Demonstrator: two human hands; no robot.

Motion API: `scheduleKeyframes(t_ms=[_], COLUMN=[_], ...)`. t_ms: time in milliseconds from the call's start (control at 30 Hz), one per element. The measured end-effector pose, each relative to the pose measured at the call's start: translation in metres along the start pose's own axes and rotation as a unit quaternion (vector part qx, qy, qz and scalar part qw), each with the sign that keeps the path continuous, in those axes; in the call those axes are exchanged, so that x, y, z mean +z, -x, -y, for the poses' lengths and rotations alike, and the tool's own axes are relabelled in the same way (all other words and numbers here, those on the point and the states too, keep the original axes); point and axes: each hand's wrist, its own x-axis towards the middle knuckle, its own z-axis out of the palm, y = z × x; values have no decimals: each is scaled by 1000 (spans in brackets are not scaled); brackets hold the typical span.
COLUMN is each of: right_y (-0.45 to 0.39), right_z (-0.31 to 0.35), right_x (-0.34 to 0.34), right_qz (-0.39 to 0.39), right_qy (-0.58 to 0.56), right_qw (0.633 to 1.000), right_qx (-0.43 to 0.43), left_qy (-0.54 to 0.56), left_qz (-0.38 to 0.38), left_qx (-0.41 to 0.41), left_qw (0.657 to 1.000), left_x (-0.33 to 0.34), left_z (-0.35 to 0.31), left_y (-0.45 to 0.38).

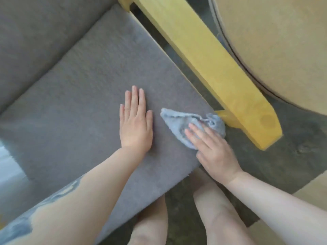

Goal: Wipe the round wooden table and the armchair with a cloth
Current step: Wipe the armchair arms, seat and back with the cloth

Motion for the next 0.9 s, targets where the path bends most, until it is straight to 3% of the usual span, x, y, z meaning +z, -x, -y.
scheduleKeyframes(t_ms=[100,133,167,200,267,300,333,400,433,467,500,533,600,633,667,733,767,800,833,867,900], right_y=[-27,-33,-32,-25,-19,-28,-41,-59,-59,-54,-44,-31,-35,-50,-67,-87,-82,-67,-46,-21,5], right_z=[42,68,91,107,88,66,50,55,79,109,136,151,127,102,82,75,95,128,162,188,201], right_x=[19,29,37,41,40,36,31,27,36,48,58,64,57,51,44,38,48,65,80,93,99], right_qz=[-88,-92,-62,-9,82,92,69,-20,-46,-39,5,62,171,174,165,75,10,-27,-24,15,73], right_qy=[-6,-17,-38,-45,-41,-27,-3,7,12,-2,-21,-26,-18,15,43,28,38,36,16,-7,-20], right_qw=[978,972,981,997,975,963,973,1000,992,989,998,995,916,887,895,982,999,998,999,998,974], right_qx=[190,217,178,67,-202,-253,-218,12,117,139,66,-74,-362,-428,-413,-170,-37,39,35,-62,-212], left_qy=[-22,-27,-32,-36,-28,-24,-27,-35,-31,-26,-20,-13,-3,-1,0,-1,3,9,14,18,22], left_qz=[-6,-21,-37,-50,-60,-59,-59,-67,-75,-84,-99,-110,-127,-129,-130,-138,-145,-150,-155,-157,-157], left_qx=[-52,-59,-79,-109,-170,-185,-190,-204,-223,-244,-263,-274,-283,-286,-292,-309,-318,-325,-331,-337,-344], left_qw=[998,998,996,992,983,981,980,976,972,966,960,955,951,949,948,941,937,934,931,928,926], left_x=[19,21,22,22,20,18,17,17,18,20,21,21,20,21,22,25,27,29,29,29,28], left_z=[30,37,44,52,70,79,88,100,103,104,106,107,114,119,125,134,136,137,139,141,146], left_y=[39,47,56,63,85,98,111,132,139,143,147,150,161,169,179,195,200,203,206,210,214])
